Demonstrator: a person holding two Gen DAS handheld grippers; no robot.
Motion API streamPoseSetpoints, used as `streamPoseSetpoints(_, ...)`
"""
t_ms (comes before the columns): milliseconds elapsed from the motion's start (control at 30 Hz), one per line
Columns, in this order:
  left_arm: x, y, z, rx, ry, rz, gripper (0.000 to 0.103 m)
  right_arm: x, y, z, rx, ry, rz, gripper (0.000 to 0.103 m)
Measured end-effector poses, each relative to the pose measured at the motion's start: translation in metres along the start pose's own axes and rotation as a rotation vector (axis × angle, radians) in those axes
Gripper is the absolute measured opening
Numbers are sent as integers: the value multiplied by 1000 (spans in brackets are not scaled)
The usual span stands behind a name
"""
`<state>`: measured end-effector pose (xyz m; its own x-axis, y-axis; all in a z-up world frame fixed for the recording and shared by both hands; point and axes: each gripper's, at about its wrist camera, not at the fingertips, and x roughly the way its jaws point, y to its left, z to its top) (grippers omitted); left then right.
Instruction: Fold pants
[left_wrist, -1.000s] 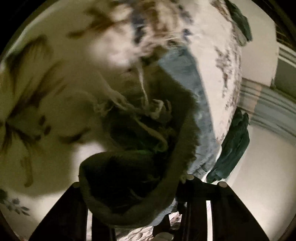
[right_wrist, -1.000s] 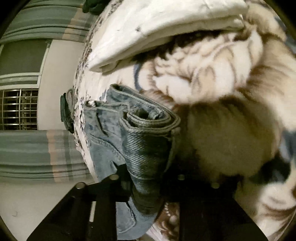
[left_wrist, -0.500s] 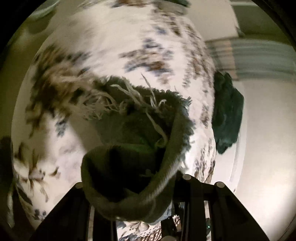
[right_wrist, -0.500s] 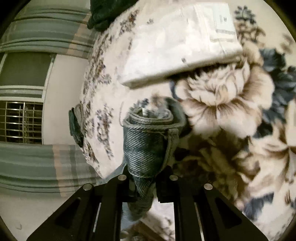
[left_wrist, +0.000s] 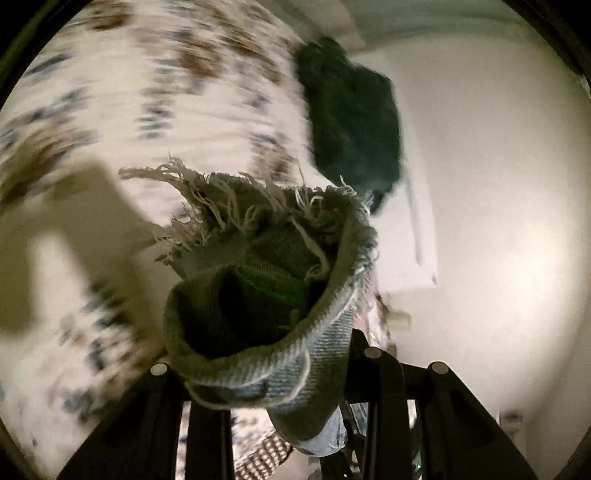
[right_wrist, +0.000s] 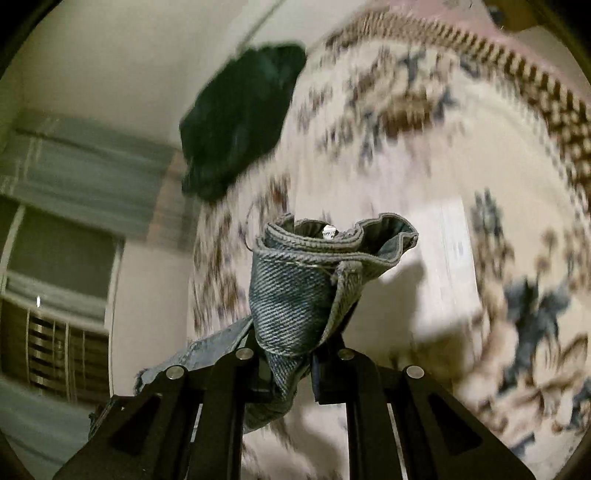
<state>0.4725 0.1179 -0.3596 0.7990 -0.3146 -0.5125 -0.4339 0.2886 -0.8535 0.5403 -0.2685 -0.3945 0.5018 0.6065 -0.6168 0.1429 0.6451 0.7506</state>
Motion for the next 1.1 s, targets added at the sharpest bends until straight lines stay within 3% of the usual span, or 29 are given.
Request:
streamPoseSetpoints(100, 63, -24, 34, 85, 83, -37, 27, 11, 9, 34, 11, -110, -14, 13)
streamPoseSetpoints(200, 126, -25, 54, 154, 170, -46, 27, 31, -10, 49, 41, -197, -35, 13)
streamPoseSetpoints(267, 163, -6, 60, 196, 220, -27, 27, 55, -36, 43, 81, -215, -56, 13)
streamPoseSetpoints(400, 210, 67, 50, 212, 309, 96, 27, 104, -98, 9, 170, -179, -130, 13)
streamPoseSetpoints(533, 217, 128, 36, 177, 361, 179, 27, 126, -134, -26, 221, -160, -152, 13)
streamPoseSetpoints(633, 212, 153, 32, 166, 376, 189, 27, 135, -143, -39, 236, -159, -162, 13)
streamPoseSetpoints(1000, 204, 137, 36, 299, 391, 228, 27, 148, -150, -63, 243, -152, -178, 13)
streamPoseSetpoints(1100, 204, 138, 34, 364, 414, 254, 30, 149, -157, -67, 262, -139, -176, 19)
